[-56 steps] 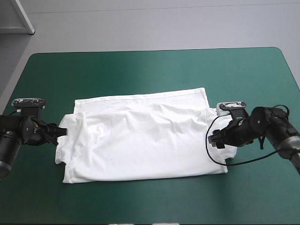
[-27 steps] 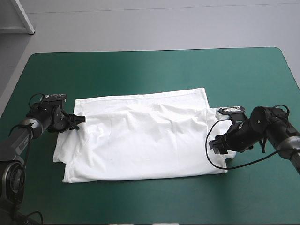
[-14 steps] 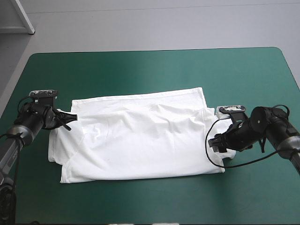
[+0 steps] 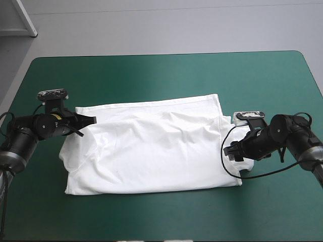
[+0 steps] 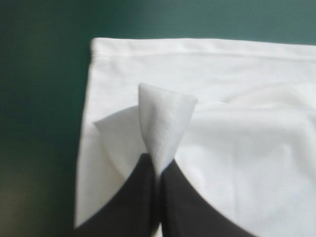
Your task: Fold the cloth
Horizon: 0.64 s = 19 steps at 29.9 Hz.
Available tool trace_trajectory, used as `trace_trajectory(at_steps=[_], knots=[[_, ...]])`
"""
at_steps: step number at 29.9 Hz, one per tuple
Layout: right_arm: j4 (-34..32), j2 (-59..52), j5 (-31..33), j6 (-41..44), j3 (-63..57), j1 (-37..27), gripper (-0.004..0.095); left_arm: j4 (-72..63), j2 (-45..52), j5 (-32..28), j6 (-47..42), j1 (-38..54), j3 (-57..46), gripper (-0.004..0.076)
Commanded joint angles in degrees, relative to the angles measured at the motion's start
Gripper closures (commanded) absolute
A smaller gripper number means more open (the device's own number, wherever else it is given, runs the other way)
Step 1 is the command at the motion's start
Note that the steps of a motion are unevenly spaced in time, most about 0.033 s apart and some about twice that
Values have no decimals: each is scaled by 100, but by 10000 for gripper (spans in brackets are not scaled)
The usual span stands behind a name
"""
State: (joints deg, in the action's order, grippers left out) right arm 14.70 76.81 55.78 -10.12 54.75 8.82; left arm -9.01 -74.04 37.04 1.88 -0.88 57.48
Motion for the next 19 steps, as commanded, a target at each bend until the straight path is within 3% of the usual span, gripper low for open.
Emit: trace_trajectory(at_steps=[1, 9, 12, 15, 19], knots=[[87, -187, -199, -1, 194, 0, 306, -975, 101, -191, 853, -374, 169, 732], [24, -187, -414, 44, 194, 0, 306, -893, -587, -214, 992, -1125, 169, 731], [24, -187, -506, 56, 194, 0, 306, -884, -959, -255, 1035, -1125, 169, 686], [24, -187, -644, 115, 194, 0, 305, -930, -1279, -264, 1302, -1125, 169, 512], [12, -187, -870, 182, 194, 0, 305, -867, -1594, -142, 1493, -1114, 244, 170]])
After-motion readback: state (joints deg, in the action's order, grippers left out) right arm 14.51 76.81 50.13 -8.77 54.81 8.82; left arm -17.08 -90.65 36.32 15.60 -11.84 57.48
